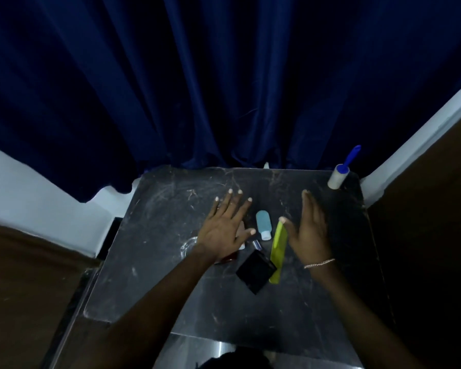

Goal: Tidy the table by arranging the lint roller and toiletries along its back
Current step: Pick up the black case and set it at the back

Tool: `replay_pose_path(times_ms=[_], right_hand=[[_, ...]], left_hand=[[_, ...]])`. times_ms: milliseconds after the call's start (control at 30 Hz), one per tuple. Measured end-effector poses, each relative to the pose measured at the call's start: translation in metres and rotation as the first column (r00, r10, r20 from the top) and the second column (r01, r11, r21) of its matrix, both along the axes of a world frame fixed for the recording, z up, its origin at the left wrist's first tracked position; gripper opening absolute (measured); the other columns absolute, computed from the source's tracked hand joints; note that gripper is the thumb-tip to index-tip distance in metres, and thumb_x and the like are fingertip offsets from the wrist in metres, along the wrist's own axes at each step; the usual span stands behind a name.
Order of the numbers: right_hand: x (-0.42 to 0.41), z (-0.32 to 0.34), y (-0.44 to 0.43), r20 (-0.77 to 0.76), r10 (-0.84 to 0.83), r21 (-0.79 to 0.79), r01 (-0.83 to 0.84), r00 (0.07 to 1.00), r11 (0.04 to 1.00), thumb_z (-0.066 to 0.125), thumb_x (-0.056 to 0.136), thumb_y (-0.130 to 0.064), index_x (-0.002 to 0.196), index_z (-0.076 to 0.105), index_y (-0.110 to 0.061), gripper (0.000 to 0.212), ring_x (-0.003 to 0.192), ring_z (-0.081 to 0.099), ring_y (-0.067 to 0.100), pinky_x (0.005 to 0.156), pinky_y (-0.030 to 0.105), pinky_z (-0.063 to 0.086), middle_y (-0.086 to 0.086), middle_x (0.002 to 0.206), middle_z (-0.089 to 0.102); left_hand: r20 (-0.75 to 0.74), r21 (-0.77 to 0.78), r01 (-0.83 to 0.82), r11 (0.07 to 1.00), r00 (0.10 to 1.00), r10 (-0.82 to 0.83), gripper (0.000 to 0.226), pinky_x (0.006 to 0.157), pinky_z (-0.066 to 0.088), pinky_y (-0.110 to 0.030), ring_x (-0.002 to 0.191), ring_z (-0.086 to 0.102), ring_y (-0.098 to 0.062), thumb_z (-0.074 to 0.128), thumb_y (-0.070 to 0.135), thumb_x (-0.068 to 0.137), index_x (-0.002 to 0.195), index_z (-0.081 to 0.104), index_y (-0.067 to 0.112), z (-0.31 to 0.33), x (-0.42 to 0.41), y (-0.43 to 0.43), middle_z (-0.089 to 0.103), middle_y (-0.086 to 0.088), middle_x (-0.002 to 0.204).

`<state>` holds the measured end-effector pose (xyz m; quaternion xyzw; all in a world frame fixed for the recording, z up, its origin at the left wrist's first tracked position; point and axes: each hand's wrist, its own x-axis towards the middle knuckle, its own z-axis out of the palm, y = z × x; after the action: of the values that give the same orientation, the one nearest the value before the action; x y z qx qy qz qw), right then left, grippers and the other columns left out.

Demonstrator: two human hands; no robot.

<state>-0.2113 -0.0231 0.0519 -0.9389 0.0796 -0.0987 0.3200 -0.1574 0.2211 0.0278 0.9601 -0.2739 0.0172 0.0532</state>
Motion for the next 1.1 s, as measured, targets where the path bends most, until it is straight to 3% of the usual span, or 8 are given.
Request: replay_pose_path(times_ms=[100, 200, 333, 400, 533, 733, 900, 1100], right_hand=[[-0.028, -0.017, 0.025, -0.153, -0.053, 0.144, 0.075, 0.987, 0.987, 0.064, 0.093, -0.046, 0.156, 0.027, -0.006, 0.084, 0.144, 0.034, 0.034, 0.115, 0.044, 0.033, 0.018, 0.158, 0.033], [-0.049, -0.036, 0.04, -0.334, -0.093, 0.192, 0.164, 0.938, 0.968, 0.068, 0.09, -0.045, 0.148, 0.042, -0.003, 0.076, 0.135, 0.047, 0.036, 0.11, 0.039, 0.038, 0.021, 0.143, 0.05], [-0.059, -0.052, 0.045, -0.6, -0.1, 0.248, 0.304, 0.794, 0.92, 0.065, 0.091, -0.051, 0.1, 0.069, -0.004, 0.048, 0.103, 0.068, 0.036, 0.078, 0.029, 0.046, 0.019, 0.102, 0.072], [-0.06, -0.062, 0.047, -0.667, -0.075, 0.33, 0.384, 0.741, 0.863, 0.067, 0.09, -0.051, 0.087, 0.071, -0.005, 0.047, 0.093, 0.072, 0.036, 0.078, 0.035, 0.052, 0.019, 0.092, 0.075], [-0.061, -0.076, 0.057, -0.76, -0.004, 0.517, 0.609, 0.65, 0.602, 0.073, 0.089, -0.041, 0.091, 0.063, -0.004, 0.038, 0.076, 0.063, 0.03, 0.084, 0.044, 0.057, 0.018, 0.09, 0.063], [-0.069, -0.093, 0.073, -0.753, 0.002, 0.578, 0.661, 0.658, 0.479, 0.065, 0.095, -0.037, 0.101, 0.066, -0.004, 0.034, 0.083, 0.057, 0.027, 0.072, 0.037, 0.048, 0.017, 0.09, 0.061], [-0.078, -0.088, 0.082, -0.668, -0.08, 0.525, 0.544, 0.74, 0.654, 0.065, 0.095, -0.035, 0.097, 0.073, -0.004, 0.032, 0.079, 0.067, 0.032, 0.082, 0.053, 0.055, 0.021, 0.092, 0.073], [-0.062, -0.062, 0.111, -0.53, -0.099, 0.505, 0.407, 0.842, 0.761, 0.069, 0.093, -0.037, 0.114, 0.072, -0.02, 0.027, 0.088, 0.073, 0.007, 0.081, 0.027, 0.06, 0.0, 0.096, 0.076]], left_hand=[[-0.07, -0.035, 0.001, 0.999, 0.998, -0.004, 0.078, 0.13, 0.009, -0.048, 0.162, 0.001, -0.024, 0.022, 0.071, 0.103, 0.166, 0.005, 0.028, -0.016, -0.033, 0.0, 0.011, -0.004, 0.174], [-0.144, -0.08, -0.015, 0.997, 0.99, 0.004, 0.074, 0.118, 0.038, -0.046, 0.149, 0.04, -0.029, 0.036, 0.064, 0.101, 0.161, 0.023, 0.023, -0.027, -0.059, -0.006, 0.039, -0.008, 0.163], [-0.358, -0.081, -0.146, 0.986, 0.928, 0.108, 0.063, 0.093, 0.056, -0.043, 0.121, 0.062, -0.031, 0.043, 0.056, 0.101, 0.153, 0.037, 0.021, -0.035, -0.074, -0.016, 0.054, -0.008, 0.142], [-0.43, -0.06, -0.209, 0.976, 0.888, 0.163, 0.059, 0.09, 0.057, -0.043, 0.114, 0.066, -0.034, 0.046, 0.054, 0.101, 0.151, 0.04, 0.023, -0.039, -0.073, -0.019, 0.058, -0.011, 0.137], [-0.547, -0.071, -0.327, 0.942, 0.803, 0.237, 0.06, 0.086, 0.059, -0.042, 0.104, 0.07, -0.035, 0.052, 0.052, 0.101, 0.147, 0.045, 0.013, -0.049, -0.071, -0.025, 0.07, -0.018, 0.119], [-0.691, -0.168, -0.399, 0.902, 0.7, 0.181, 0.039, 0.082, 0.055, -0.031, 0.102, 0.072, -0.026, 0.06, 0.045, 0.099, 0.127, 0.066, 0.017, -0.057, -0.075, -0.023, 0.074, -0.01, 0.114], [-0.742, -0.239, -0.428, 0.872, 0.659, 0.12, 0.039, 0.083, 0.053, -0.029, 0.106, 0.071, -0.02, 0.066, 0.046, 0.095, 0.127, 0.066, 0.023, -0.053, -0.074, -0.012, 0.074, -0.003, 0.118], [-0.735, -0.378, -0.446, 0.811, 0.678, 0.03, 0.046, 0.095, 0.056, -0.036, 0.109, 0.07, -0.017, 0.071, 0.051, 0.086, 0.125, 0.068, 0.027, -0.033, -0.048, 0.033, 0.076, 0.004, 0.117]])
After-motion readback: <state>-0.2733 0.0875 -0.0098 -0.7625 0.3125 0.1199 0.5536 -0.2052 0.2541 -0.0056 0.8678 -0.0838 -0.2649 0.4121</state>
